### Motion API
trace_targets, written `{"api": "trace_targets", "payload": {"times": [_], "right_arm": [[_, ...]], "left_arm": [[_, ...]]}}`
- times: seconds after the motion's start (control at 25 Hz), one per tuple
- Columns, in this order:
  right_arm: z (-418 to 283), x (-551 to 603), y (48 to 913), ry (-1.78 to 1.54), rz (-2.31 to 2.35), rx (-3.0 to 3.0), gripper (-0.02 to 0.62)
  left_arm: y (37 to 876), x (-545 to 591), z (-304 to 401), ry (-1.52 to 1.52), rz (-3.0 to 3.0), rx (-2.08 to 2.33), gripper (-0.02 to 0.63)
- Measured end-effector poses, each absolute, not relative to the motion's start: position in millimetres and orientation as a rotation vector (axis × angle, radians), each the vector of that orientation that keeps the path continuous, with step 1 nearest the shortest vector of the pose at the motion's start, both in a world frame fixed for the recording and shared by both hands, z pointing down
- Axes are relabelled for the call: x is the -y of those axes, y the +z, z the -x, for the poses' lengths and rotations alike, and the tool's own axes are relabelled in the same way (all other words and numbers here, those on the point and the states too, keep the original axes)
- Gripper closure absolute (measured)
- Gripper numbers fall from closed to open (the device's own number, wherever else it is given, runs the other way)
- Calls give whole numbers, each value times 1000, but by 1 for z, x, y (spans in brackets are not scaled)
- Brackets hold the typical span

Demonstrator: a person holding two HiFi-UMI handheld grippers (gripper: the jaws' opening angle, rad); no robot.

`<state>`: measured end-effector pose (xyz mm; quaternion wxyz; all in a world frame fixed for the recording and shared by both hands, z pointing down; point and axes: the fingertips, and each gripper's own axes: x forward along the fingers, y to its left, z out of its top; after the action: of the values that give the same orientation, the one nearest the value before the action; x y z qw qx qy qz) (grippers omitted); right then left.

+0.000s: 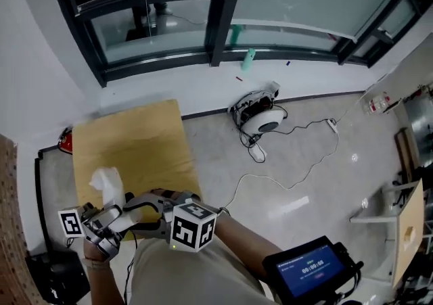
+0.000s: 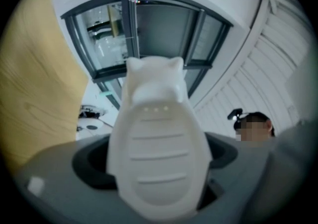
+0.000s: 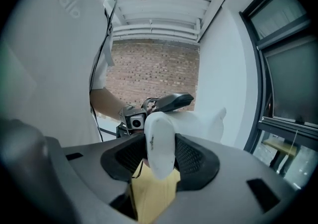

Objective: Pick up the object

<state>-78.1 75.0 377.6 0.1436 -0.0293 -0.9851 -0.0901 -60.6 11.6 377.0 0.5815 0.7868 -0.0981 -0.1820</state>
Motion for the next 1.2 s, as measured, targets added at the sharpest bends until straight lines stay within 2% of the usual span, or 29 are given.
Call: {"api": "trace_targets", "payload": {"times": [1.2], "right_arm": [[68,-75,362,-309,49,2818,414]], "left_arm": [[360,-11,50,-443,-1846,179,95]]}}
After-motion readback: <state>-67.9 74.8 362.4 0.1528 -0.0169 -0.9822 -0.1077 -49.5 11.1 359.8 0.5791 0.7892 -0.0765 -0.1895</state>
